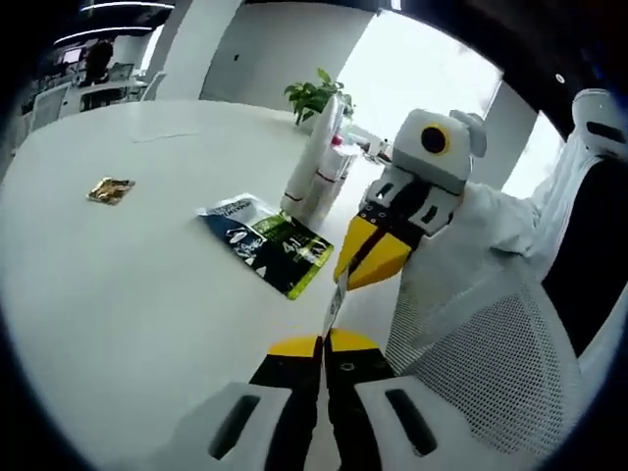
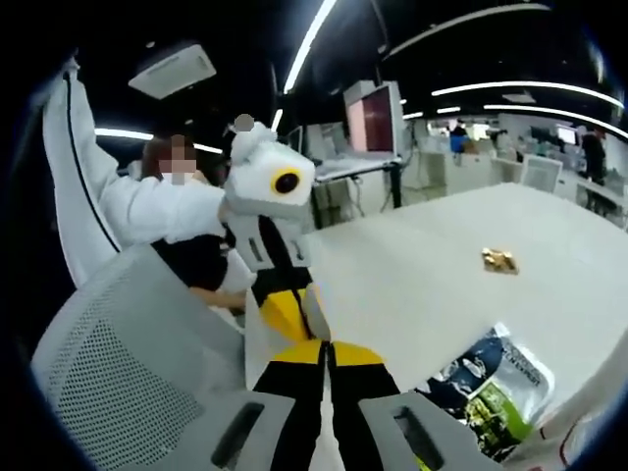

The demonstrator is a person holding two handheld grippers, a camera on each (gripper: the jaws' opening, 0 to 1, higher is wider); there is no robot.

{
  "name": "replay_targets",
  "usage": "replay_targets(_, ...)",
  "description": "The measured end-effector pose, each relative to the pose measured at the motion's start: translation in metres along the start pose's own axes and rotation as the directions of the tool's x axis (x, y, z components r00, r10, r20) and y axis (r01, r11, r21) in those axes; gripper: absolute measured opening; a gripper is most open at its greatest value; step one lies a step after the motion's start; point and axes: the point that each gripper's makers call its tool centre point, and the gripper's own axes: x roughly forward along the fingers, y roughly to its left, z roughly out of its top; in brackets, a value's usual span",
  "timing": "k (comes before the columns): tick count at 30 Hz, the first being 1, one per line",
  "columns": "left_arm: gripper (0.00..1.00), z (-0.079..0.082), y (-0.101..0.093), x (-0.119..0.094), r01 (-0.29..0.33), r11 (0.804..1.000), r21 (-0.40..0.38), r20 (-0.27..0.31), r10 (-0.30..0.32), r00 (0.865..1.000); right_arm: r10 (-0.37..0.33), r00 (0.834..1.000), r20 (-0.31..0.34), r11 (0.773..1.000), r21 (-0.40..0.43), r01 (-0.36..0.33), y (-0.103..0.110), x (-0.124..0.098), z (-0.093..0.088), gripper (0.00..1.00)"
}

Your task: Arrange the skincare products in the storage area until every visible bottle or jar stands upright without overlapping.

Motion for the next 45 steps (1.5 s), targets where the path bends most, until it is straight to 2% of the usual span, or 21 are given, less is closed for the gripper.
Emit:
replay_targets(3,0.00,-0.002,0.004,0.000,-0.015,0.999,-0.036,0.002,0.015,1.000,-0.052,0.998,-0.025,0.999,0.005,0.052,-0.010,0.001,-0.006,0.00)
replay_targets(6,0.00,-0.002,0.009,0.001,-0.030,0.997,-0.072,0.007,0.030,1.000,-0.067,0.997,-0.038,0.998,-0.003,0.067,-0.013,0.001,-0.010,0.01)
replay_targets(9,0.00,-0.004,0.014,0.003,-0.044,0.993,-0.109,0.002,0.045,0.999,-0.129,0.990,-0.052,0.991,-0.029,0.128,-0.025,-0.002,-0.013,0.04)
replay_targets(17,0.00,-0.008,0.031,0.009,-0.078,0.972,-0.222,-0.030,0.073,0.997,-0.159,0.984,-0.082,0.987,-0.029,0.158,-0.033,-0.002,-0.019,0.03)
replay_targets(22,0.00,-0.011,0.035,0.014,-0.072,0.937,-0.341,-0.068,0.051,0.996,-0.164,0.983,-0.086,0.986,-0.044,0.160,-0.034,-0.001,-0.020,0.03)
replay_targets(24,0.00,-0.013,0.041,0.015,-0.100,0.931,-0.351,-0.093,0.072,0.993,-0.167,0.982,-0.086,0.985,-0.047,0.164,-0.035,-0.001,-0.019,0.02)
replay_targets(26,0.00,-0.009,0.042,0.016,-0.097,0.923,-0.373,-0.088,0.069,0.994,-0.170,0.981,-0.089,0.985,-0.050,0.166,-0.035,-0.001,-0.020,0.02)
replay_targets(28,0.00,-0.007,0.045,0.017,-0.113,0.912,-0.395,-0.095,0.082,0.992,-0.175,0.980,-0.090,0.984,-0.054,0.170,-0.036,-0.001,-0.021,0.03)
replay_targets(30,0.00,-0.009,0.047,0.018,-0.139,0.893,-0.428,-0.130,0.092,0.987,-0.185,0.979,-0.087,0.982,-0.066,0.180,-0.037,0.000,-0.021,0.03)
replay_targets(32,0.00,-0.010,0.048,0.020,-0.155,0.893,-0.422,-0.156,0.097,0.983,-0.192,0.978,-0.080,0.979,-0.080,0.185,-0.036,0.002,-0.019,0.04)
replay_targets(35,0.00,-0.014,0.052,0.021,-0.213,0.898,-0.385,-0.234,0.128,0.964,-0.200,0.978,-0.065,0.975,-0.115,0.192,-0.035,0.009,-0.016,0.05)
replay_targets(38,0.00,-0.015,0.052,0.023,-0.244,0.906,-0.345,-0.275,0.151,0.950,-0.213,0.975,-0.068,0.969,-0.146,0.201,-0.036,0.014,-0.019,0.05)
replay_targets(40,0.00,-0.015,0.052,0.025,-0.254,0.915,-0.312,-0.295,0.161,0.942,-0.222,0.971,-0.085,0.963,-0.173,0.205,-0.038,0.017,-0.023,0.05)
replay_targets(42,0.00,-0.013,0.051,0.027,-0.257,0.916,-0.309,-0.303,0.162,0.939,-0.232,0.969,-0.089,0.956,-0.206,0.210,-0.040,0.019,-0.024,0.05)
replay_targets(45,0.00,-0.015,0.052,0.028,-0.274,0.920,-0.280,-0.329,0.175,0.928,-0.241,0.967,-0.083,0.947,-0.237,0.216,-0.043,0.023,-0.022,0.06)
